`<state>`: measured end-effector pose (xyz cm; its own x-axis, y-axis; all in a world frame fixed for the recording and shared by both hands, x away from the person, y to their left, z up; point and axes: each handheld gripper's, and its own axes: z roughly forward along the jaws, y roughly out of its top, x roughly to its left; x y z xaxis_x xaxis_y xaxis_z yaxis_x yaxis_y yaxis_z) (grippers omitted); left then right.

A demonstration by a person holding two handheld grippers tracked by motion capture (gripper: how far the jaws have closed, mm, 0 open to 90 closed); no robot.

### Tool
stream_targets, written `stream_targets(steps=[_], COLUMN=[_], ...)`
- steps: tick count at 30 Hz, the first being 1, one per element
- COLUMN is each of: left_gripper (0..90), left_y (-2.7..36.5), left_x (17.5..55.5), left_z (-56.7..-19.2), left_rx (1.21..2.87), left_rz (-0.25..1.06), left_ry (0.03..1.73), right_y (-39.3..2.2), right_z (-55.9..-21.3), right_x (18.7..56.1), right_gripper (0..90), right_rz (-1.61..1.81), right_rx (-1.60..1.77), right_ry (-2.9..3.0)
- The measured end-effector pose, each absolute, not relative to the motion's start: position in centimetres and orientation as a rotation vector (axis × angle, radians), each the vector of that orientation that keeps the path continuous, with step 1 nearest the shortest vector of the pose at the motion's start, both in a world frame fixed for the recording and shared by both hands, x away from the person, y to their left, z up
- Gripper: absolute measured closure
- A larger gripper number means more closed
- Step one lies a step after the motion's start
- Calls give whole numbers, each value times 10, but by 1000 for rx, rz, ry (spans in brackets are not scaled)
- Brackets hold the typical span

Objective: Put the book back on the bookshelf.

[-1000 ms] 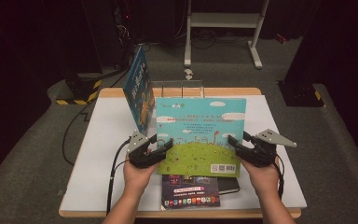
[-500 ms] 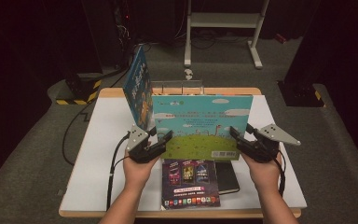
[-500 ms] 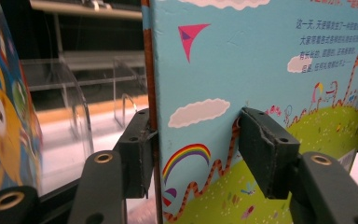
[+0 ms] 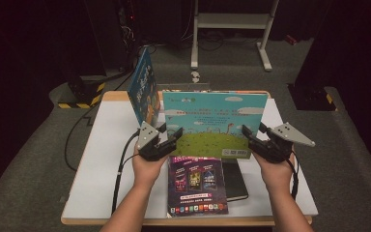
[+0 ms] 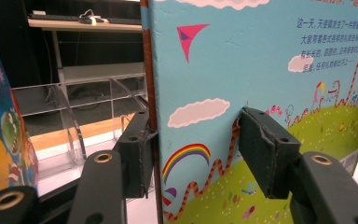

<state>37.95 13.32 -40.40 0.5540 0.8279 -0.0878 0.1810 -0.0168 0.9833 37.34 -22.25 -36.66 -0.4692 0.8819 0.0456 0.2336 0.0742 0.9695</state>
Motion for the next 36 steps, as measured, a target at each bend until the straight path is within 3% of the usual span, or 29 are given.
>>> stream_targets(steps=[26, 36], left_gripper=[440, 431], left_y=[133, 139], left_x=[362, 356], left_z=[-422, -420], left_rx=[1544, 1521], left_rz=[676, 684], left_ry=[842, 848], right_y=[-228, -233], right_z=[-388, -388], right_x=[352, 349], right_gripper=[440, 301], right_rz=[1462, 1530], right_rx=[1062, 995], right_ry=[1798, 1875])
